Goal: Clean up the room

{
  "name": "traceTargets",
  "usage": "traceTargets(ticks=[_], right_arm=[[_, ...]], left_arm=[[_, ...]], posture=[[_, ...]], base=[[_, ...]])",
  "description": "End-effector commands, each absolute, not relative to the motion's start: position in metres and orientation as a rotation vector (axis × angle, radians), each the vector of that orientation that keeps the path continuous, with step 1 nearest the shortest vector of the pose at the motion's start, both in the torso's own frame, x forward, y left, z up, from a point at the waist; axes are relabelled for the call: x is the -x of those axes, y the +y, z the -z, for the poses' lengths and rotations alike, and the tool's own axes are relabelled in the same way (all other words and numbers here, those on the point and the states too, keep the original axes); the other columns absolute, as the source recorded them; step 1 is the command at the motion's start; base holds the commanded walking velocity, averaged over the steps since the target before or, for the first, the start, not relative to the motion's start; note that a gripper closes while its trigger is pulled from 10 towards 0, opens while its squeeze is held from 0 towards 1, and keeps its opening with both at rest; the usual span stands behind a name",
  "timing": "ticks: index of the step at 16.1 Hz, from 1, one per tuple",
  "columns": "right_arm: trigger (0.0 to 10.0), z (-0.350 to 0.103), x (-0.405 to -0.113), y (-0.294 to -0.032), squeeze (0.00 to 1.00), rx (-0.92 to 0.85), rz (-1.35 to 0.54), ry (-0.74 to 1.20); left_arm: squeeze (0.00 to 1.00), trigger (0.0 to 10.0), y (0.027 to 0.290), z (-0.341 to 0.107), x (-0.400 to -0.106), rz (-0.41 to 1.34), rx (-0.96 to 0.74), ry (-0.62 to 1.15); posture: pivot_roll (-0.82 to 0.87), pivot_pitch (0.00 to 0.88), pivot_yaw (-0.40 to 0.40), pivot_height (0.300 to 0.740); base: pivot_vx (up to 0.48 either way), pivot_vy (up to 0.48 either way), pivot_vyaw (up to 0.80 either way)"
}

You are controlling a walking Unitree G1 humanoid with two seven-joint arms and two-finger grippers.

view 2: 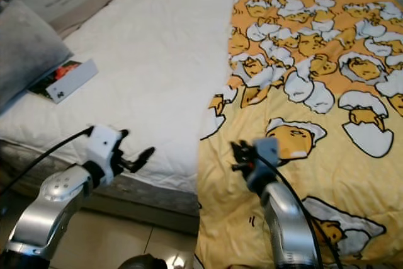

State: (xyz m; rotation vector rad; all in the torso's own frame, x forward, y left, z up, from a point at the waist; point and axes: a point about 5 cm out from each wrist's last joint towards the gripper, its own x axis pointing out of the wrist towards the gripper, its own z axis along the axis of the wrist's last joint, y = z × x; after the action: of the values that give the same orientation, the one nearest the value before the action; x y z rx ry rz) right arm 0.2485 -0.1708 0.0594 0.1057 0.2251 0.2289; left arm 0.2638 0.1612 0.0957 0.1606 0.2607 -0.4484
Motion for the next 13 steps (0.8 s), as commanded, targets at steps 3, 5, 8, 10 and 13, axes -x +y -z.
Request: traceTargets(ticks=[3,5,8,10,13], right_arm=[[10.0,-0.056,-0.234,-0.179,1.0,-0.152,-0.062,0.242],[10.0,-0.056,-0.233,-0.173,1.0,-0.19,-0.041,0.251],[10.0,-0.058,-0.238,-0.165,0.0,-0.155,-0.056,0.266],[10.0,-0.056,-0.238,-0.165,0.0,-0.162,-0.041,0.276],[10.0,-0.055,-0.237,-0.166,0.0,-0.163,-0.033,0.287]], left_arm=[[0.36,10.0,0.167,-0.097,-0.265,0.358,-0.136,0.237],[0.35,10.0,0.165,-0.096,-0.266,0.365,-0.148,0.242],[0.35,10.0,0.162,-0.096,-0.266,0.359,-0.149,0.237],[0.35,10.0,0.161,-0.096,-0.267,0.355,-0.158,0.237],[0.35,10.0,0.16,-0.096,-0.268,0.358,-0.155,0.235]], posture=[[-0.02,0.0,0.053,0.74],[-0.02,0.0,0.053,0.74],[-0.01,0.0,0.05,0.74],[-0.01,0.0,0.048,0.74],[-0.01,0.0,0.05,0.74]], base=[[0.0,0.0,0.0],[-0.129,0.0,0.0],[-0.28,0.0,0.0],[0.0,0.0,0.0],[0.0,0.0,0.0]])
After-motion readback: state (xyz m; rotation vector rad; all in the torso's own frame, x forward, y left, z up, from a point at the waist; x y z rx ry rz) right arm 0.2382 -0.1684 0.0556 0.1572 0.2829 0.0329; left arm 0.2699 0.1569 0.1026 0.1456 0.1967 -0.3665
